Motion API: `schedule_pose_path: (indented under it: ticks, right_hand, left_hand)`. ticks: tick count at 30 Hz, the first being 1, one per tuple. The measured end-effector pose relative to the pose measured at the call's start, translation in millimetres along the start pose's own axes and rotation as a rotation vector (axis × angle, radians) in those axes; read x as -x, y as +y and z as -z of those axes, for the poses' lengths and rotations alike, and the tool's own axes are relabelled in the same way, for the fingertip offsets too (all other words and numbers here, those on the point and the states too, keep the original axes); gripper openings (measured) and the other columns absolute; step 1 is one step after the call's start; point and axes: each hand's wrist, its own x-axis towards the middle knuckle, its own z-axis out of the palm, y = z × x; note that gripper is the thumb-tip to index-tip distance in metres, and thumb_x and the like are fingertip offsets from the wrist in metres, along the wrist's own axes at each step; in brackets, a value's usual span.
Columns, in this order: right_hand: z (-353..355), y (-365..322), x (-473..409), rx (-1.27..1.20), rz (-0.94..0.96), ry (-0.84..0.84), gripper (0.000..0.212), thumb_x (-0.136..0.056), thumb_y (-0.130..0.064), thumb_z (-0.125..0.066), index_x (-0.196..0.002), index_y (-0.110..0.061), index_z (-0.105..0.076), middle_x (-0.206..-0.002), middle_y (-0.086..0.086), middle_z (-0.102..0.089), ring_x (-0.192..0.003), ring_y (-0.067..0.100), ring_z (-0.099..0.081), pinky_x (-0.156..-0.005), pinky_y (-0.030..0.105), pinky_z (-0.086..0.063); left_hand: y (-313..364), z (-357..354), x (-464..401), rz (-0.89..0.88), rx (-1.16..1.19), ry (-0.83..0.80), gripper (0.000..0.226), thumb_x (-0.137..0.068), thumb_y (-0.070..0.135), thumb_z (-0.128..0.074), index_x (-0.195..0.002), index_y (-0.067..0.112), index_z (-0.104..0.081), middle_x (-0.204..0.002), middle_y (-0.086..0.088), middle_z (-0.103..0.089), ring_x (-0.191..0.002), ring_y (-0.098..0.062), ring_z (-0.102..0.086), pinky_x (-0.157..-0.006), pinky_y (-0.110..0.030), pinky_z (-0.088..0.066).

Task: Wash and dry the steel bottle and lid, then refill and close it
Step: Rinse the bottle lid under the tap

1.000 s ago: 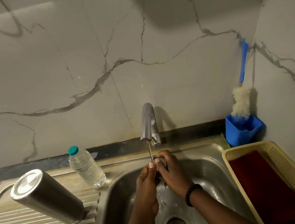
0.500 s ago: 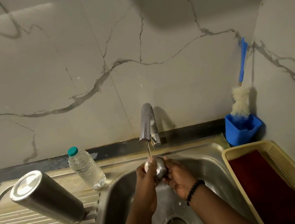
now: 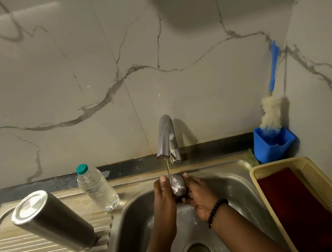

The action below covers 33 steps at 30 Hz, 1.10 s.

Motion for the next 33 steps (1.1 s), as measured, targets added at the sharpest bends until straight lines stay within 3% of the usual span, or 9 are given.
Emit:
schedule_pose_path:
  ticks: [6,8,11,14,20,24,28,31,33]
  right_hand:
    - [2,-1,-1,-0.01,-0.018,-0.036,0.036,-0.104,-0.029,-0.041,-0.103,-0.005,-0.068,-0.088,0.013,-0.075,-0.082,0.024,-0.072,-0.066,0.034,-0.057]
    - [0,-4,-1,0.038,0.02,-0.046,0.034,-0.103,-0.029,-0.042,-0.099,-0.008,-0.069,-0.086,0.01,-0.075,-0.08,0.023,-0.072,-0.063,0.035,-0.056]
    - [1,-5,-3,0.105,0.1,-0.012,0.024,-0.101,-0.027,-0.048,-0.099,-0.012,-0.067,-0.099,0.016,-0.072,-0.094,0.029,-0.069,-0.083,0.044,-0.058]
    - [11,-3,-3,0.25,0.239,-0.057,0.016,-0.098,-0.022,-0.054,-0.1,-0.012,-0.067,-0.103,0.021,-0.068,-0.09,0.025,-0.066,-0.084,0.037,-0.058]
    - [22,-1,-1,0.925,0.571,-0.208,0.011,-0.092,-0.027,-0.063,-0.096,-0.023,-0.072,-0.1,-0.01,-0.066,-0.097,0.003,-0.06,-0.09,0.026,-0.053]
    - [22,-8,9,1.331,0.907,-0.283,0.049,-0.094,-0.05,-0.033,-0.113,-0.023,-0.069,-0.119,-0.008,-0.065,-0.118,0.006,-0.048,-0.104,0.03,-0.037]
    - [30,-21,5,1.802,1.133,-0.44,0.05,-0.098,-0.052,-0.027,-0.127,-0.028,-0.06,-0.136,-0.011,-0.056,-0.132,0.011,-0.039,-0.105,0.039,-0.031]
    - [26,-23,7,1.885,1.013,-0.394,0.049,-0.1,-0.053,-0.027,-0.135,-0.027,-0.051,-0.14,-0.006,-0.052,-0.134,0.012,-0.036,-0.107,0.039,-0.03]
    - [16,-19,14,1.664,0.773,-0.314,0.051,-0.1,-0.055,-0.027,-0.124,-0.024,-0.061,-0.127,-0.003,-0.061,-0.126,0.013,-0.045,-0.106,0.036,-0.036]
  left_hand:
    - [-5,3,2,-0.044,-0.09,-0.045,0.051,-0.083,0.031,-0.075,-0.126,0.021,-0.049,-0.117,-0.005,-0.068,-0.099,-0.01,-0.07,-0.078,-0.024,-0.058]
    - [-5,1,1,-0.038,-0.06,0.018,0.049,-0.081,0.043,-0.074,-0.121,0.024,-0.052,-0.113,-0.004,-0.068,-0.097,-0.013,-0.071,-0.076,-0.026,-0.059]
    - [-8,6,-2,-0.074,-0.25,0.087,0.057,-0.074,0.062,-0.076,-0.117,0.028,-0.058,-0.116,-0.002,-0.061,-0.103,-0.015,-0.063,-0.083,-0.027,-0.056]
    - [-8,15,-3,-0.134,-0.282,-0.001,0.049,-0.083,0.028,-0.079,-0.124,0.024,-0.053,-0.112,0.0,-0.066,-0.096,-0.011,-0.068,-0.072,-0.016,-0.054]
    - [-20,27,-11,-0.294,-0.554,-0.034,0.058,-0.077,0.019,-0.084,-0.127,0.022,-0.055,-0.115,0.007,-0.067,-0.105,-0.007,-0.065,-0.084,-0.018,-0.055]
    - [-22,29,-9,-0.401,-0.537,-0.031,0.058,-0.078,0.02,-0.083,-0.129,0.02,-0.055,-0.119,0.006,-0.067,-0.109,-0.008,-0.064,-0.09,-0.028,-0.056]
    - [-22,32,-4,-0.488,-0.62,-0.029,0.062,-0.078,0.027,-0.079,-0.132,0.015,-0.052,-0.121,0.006,-0.065,-0.11,-0.008,-0.063,-0.091,-0.021,-0.052]
    - [-18,30,-8,-0.548,-0.65,0.035,0.056,-0.079,0.009,-0.08,-0.129,0.013,-0.056,-0.12,0.005,-0.064,-0.11,-0.003,-0.06,-0.092,-0.012,-0.047]
    - [-14,25,-10,-0.591,-0.674,0.016,0.05,-0.081,0.009,-0.078,-0.126,0.012,-0.059,-0.118,0.005,-0.063,-0.108,-0.004,-0.06,-0.089,-0.011,-0.047]
